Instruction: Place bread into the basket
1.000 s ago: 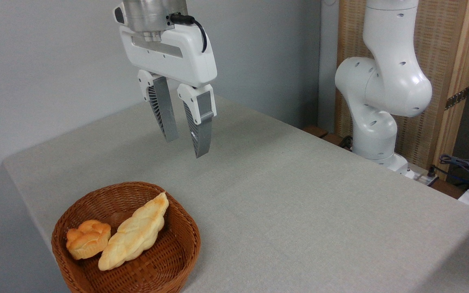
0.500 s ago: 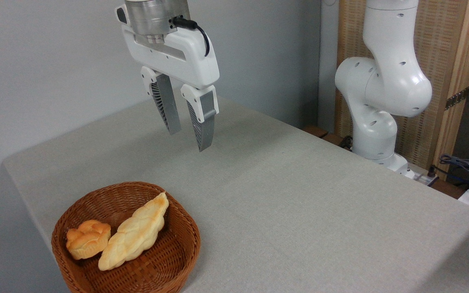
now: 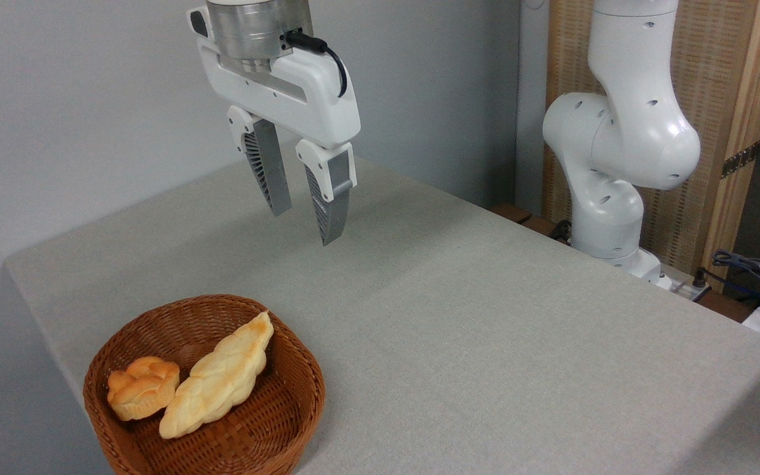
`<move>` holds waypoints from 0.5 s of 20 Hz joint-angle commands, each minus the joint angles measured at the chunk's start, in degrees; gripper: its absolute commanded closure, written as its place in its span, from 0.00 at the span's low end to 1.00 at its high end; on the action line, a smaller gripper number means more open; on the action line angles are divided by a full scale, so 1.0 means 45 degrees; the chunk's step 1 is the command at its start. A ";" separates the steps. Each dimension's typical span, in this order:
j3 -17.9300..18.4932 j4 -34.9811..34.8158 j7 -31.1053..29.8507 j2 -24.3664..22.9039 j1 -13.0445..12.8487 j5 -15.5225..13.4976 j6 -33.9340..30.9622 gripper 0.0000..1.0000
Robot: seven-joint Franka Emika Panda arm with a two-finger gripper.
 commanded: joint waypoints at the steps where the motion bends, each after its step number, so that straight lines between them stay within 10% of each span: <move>1: 0.0124 0.0120 0.0111 -0.0091 -0.0081 -0.0181 -0.0330 0.00; 10: 0.0085 0.0256 0.0014 -0.0032 -0.0081 0.0092 -0.0232 0.00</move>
